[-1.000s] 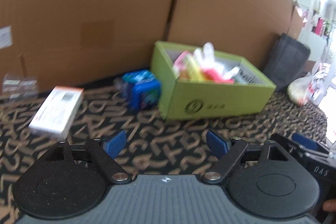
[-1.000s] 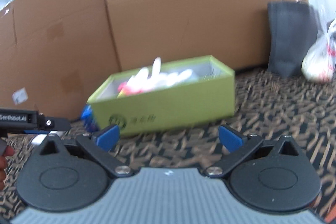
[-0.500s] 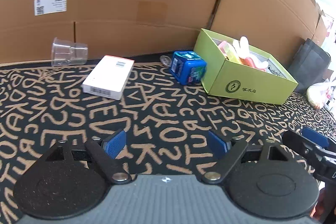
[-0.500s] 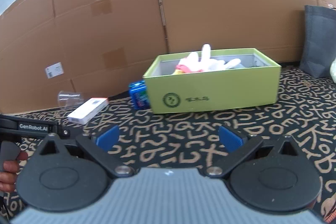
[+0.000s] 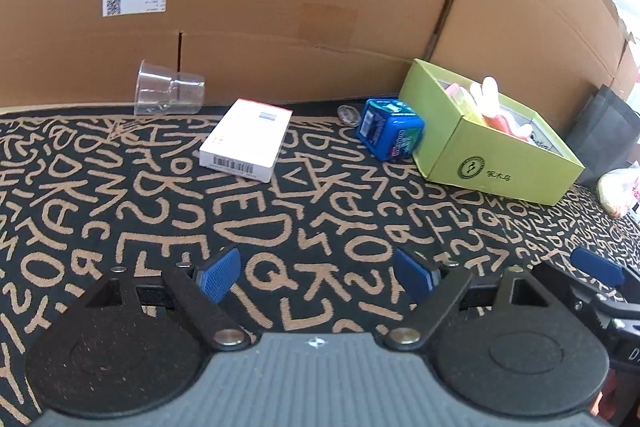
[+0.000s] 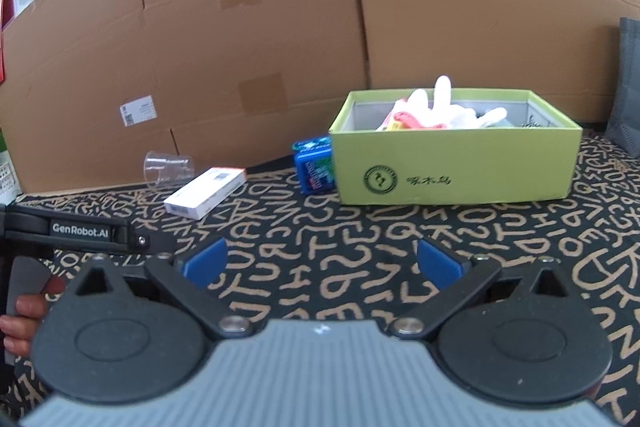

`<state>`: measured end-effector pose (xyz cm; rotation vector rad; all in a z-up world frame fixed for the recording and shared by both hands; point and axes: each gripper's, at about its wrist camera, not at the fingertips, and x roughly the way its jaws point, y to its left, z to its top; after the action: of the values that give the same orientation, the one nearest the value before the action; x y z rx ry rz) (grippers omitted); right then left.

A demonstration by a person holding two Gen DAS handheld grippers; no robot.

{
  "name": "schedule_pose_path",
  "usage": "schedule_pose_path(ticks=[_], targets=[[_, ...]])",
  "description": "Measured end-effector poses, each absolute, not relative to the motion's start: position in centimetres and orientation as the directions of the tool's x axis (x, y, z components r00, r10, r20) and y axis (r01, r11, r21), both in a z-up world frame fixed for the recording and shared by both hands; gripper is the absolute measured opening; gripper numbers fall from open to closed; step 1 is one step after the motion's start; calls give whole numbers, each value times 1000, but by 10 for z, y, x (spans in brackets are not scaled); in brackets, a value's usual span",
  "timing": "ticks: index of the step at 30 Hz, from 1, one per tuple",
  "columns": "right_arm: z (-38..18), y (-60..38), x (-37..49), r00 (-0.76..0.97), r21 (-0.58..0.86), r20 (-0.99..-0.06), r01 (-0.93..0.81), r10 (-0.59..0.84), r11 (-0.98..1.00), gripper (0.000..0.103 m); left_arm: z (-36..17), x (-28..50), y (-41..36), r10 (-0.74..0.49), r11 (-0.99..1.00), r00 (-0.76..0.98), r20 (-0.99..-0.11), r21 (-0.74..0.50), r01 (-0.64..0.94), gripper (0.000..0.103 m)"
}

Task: Organize objects
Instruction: 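Grasp the white medicine box with the left gripper while the right gripper grasps the blue mint tin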

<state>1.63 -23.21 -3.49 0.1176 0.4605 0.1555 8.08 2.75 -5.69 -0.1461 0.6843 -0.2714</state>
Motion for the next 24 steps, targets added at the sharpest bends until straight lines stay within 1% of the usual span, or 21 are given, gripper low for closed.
schedule_pose_path(ticks=[6,12,17,20,24], targets=[[-42,-222,26,864,146,-463,-145,197,979,103,-61,84,36,-270,962,742,-613,-204,181,87],[-45,-207,44,841,130,-485,-200,239,971,103,-60,92,44,-197,980,763,-615,-103,169,87],[-47,-190,81,812,138,-511,-247,283,959,103,-59,120,59,-144,988,780,-608,-46,147,87],[-46,-174,106,801,122,-530,-253,279,960,103,-60,145,62,-149,986,776,-613,-33,163,87],[-41,-153,129,822,51,-493,-300,285,953,103,-64,173,58,-169,979,772,-613,-14,203,87]])
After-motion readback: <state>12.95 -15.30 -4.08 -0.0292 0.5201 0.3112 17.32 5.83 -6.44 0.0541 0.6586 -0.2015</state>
